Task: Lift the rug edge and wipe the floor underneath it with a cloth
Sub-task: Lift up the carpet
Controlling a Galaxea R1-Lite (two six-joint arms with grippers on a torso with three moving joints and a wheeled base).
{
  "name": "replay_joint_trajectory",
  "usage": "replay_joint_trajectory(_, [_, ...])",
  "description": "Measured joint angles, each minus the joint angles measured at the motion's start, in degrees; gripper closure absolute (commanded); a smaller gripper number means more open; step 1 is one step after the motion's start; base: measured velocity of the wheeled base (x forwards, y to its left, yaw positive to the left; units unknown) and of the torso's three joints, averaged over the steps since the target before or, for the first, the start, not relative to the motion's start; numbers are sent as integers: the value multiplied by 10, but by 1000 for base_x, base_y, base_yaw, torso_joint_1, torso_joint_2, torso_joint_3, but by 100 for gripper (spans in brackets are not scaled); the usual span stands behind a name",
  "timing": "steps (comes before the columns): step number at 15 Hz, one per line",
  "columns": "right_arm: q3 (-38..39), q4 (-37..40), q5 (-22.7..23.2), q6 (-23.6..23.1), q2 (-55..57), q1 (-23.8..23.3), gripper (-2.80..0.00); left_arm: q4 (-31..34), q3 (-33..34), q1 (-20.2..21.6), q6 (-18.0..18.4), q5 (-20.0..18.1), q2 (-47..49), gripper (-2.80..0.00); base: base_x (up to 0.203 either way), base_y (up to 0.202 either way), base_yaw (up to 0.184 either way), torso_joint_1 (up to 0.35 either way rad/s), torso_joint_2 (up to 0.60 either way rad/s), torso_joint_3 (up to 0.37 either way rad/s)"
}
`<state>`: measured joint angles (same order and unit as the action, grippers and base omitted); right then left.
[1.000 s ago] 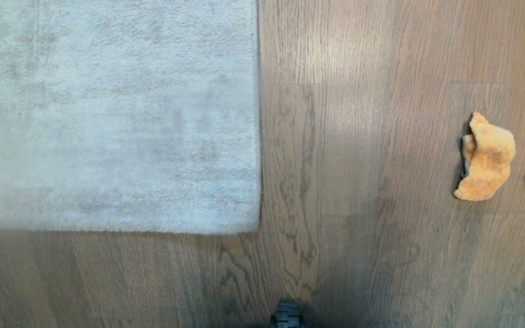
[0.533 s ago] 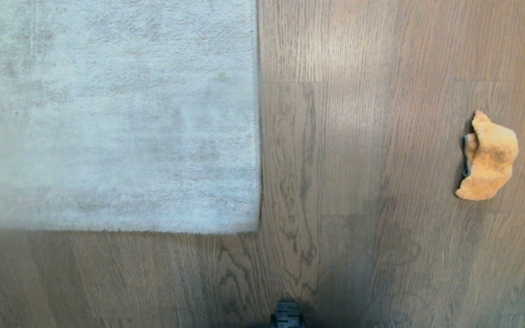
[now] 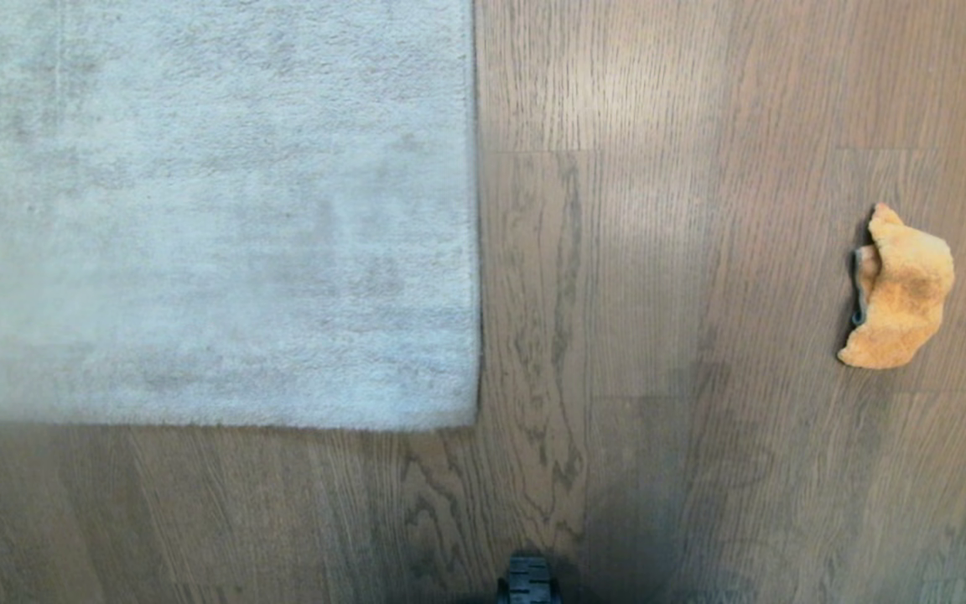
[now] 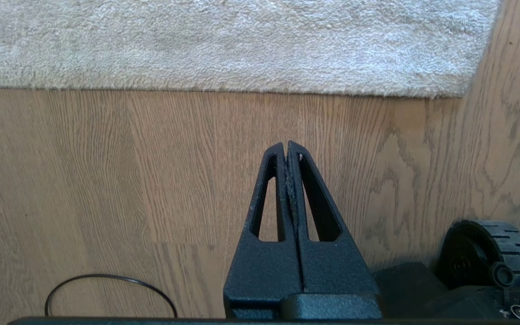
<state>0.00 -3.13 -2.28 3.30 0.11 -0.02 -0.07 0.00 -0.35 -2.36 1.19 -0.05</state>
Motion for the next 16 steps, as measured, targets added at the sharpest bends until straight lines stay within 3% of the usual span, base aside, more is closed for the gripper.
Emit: replay_joint_trajectory(16, [0,0,0,0,0,0,0,0,0,0,-2,0,0,0,0,0,0,0,0,0])
